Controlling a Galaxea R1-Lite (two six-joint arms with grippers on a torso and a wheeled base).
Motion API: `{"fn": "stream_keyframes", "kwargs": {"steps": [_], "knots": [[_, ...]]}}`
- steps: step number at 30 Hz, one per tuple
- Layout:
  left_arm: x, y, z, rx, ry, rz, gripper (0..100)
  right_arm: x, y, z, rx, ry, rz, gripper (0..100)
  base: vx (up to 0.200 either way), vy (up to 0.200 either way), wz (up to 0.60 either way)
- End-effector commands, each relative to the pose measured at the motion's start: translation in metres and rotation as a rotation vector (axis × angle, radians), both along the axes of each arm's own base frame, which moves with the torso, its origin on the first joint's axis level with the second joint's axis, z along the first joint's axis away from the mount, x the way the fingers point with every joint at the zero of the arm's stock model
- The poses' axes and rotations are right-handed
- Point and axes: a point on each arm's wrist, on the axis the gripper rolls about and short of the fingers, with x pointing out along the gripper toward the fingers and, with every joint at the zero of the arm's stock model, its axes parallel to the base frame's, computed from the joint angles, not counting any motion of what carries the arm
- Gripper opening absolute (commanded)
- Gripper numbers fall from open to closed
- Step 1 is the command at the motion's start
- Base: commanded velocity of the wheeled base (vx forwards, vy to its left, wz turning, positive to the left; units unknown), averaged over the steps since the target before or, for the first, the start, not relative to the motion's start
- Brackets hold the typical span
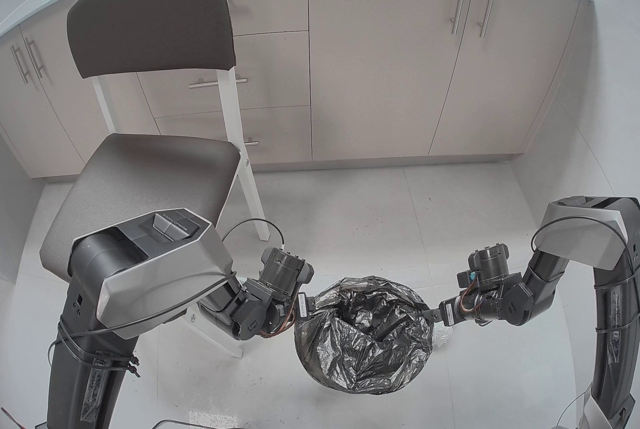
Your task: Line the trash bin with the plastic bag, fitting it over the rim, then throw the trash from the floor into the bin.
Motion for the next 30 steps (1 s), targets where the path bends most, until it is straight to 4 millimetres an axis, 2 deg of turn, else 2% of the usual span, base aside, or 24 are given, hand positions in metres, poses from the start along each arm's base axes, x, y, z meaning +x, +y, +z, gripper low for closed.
{"fn": "stream_keyframes", "kwargs": {"steps": [1,12,23,26,27,30], "knots": [[0.000,0.000,0.000,0.000,0.000,0.000,100,-0.015,-0.003,-0.001,-0.018,0.036,0.012,100,0.000,0.000,0.00],[0.000,0.000,0.000,0.000,0.000,0.000,100,-0.041,-0.010,-0.003,-0.028,0.084,0.011,100,0.000,0.000,0.00],[0.000,0.000,0.000,0.000,0.000,0.000,100,-0.037,-0.017,-0.004,-0.018,0.036,-0.012,100,0.000,0.000,0.00],[0.000,0.000,0.000,0.000,0.002,-0.001,100,-0.030,-0.016,0.006,0.002,-0.016,-0.020,100,0.000,0.000,0.00],[-0.001,0.000,0.000,0.000,0.002,-0.001,100,-0.024,-0.015,0.020,0.019,-0.081,-0.022,100,0.000,0.000,0.00],[-0.001,0.000,0.001,-0.001,0.001,-0.001,100,-0.021,-0.010,0.037,0.033,-0.130,-0.012,100,0.000,0.000,0.00]]}}
